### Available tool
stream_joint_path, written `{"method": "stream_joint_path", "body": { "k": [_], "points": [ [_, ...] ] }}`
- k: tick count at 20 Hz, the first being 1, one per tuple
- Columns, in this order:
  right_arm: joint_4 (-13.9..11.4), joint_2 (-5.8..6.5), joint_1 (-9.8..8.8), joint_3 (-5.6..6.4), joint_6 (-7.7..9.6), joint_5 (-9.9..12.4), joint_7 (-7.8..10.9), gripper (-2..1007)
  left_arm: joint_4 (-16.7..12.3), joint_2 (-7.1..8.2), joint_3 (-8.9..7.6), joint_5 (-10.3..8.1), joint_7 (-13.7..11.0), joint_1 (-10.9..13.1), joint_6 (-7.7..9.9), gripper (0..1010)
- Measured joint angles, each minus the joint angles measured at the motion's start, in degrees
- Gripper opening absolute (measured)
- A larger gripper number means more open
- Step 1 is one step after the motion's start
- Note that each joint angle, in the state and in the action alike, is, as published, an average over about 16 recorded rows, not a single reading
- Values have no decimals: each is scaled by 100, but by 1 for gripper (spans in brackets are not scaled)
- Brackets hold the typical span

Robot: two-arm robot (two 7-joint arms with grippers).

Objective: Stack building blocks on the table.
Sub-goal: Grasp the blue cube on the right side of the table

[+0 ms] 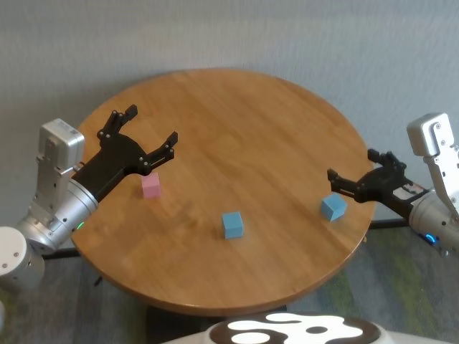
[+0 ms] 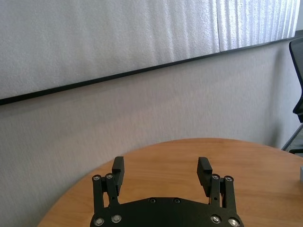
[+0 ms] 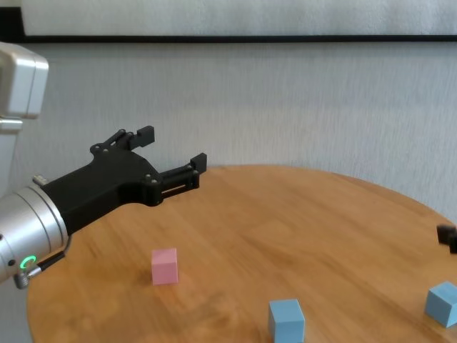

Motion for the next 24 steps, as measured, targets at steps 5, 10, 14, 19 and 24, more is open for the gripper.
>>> {"method": "stream_joint_path", "body": {
  "k": [5, 10, 14, 19, 24],
  "points": [
    [-152, 57, -155, 93, 381, 226, 216, 1005, 3, 3, 13, -11, -17, -10, 11, 1000],
    [-156, 32, -206, 118, 630, 289, 329, 1005, 5, 5, 21, -17, -28, -15, 18, 1000],
    [-73, -38, -185, 105, 750, 250, 375, 1005, 6, 6, 25, -20, -34, -18, 22, 1000],
    [91, -152, -92, 77, 876, 184, 443, 1005, 7, 8, 28, -23, -39, -21, 25, 1000],
    [289, -280, 46, 37, 980, 101, 514, 1005, 8, 9, 30, -26, -43, -23, 28, 1000]
  ]
}}
